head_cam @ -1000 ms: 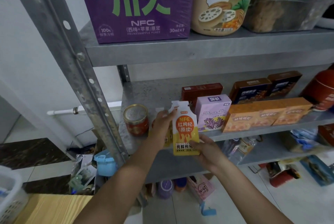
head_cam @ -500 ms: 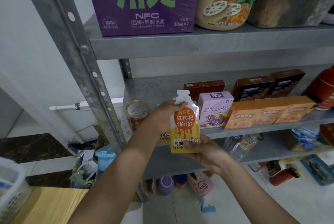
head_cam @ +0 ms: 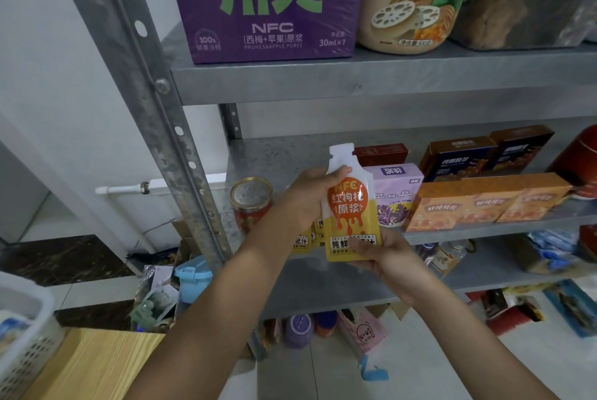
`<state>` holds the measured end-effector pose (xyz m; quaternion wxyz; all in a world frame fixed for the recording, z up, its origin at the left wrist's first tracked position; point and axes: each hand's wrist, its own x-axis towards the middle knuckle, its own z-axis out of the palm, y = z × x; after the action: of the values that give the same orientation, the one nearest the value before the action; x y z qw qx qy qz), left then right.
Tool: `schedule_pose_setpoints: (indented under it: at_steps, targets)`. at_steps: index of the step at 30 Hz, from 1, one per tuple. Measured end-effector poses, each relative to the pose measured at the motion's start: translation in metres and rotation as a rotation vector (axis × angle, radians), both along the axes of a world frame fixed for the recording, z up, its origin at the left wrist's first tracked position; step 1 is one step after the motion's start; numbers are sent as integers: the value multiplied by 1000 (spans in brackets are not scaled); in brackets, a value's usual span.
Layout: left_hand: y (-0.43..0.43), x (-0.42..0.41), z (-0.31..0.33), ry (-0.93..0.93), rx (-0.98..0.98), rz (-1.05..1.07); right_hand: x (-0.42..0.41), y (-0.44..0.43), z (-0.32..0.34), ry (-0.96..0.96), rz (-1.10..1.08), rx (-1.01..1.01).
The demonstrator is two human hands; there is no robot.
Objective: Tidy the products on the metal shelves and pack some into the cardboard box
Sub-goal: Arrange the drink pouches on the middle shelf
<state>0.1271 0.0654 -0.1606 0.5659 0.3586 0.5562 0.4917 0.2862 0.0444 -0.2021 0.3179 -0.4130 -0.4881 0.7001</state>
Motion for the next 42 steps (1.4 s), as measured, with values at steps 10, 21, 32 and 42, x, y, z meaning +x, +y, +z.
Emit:
schedule_pose_setpoints:
  at_steps: [10, 21, 32, 42]
  targets:
    - [0, 13, 13, -89, 137, 175, -21, -11, -14, -523, -92, 887]
    - [1, 0, 21, -89, 79, 74, -1, 3, 12, 181, 141, -49]
    - [3, 1, 29, 167, 100, 197, -8, 9, 18, -58, -2, 117]
    - [1, 17, 5, 319, 58, 371, -25, 10, -27, -940, -32, 1046]
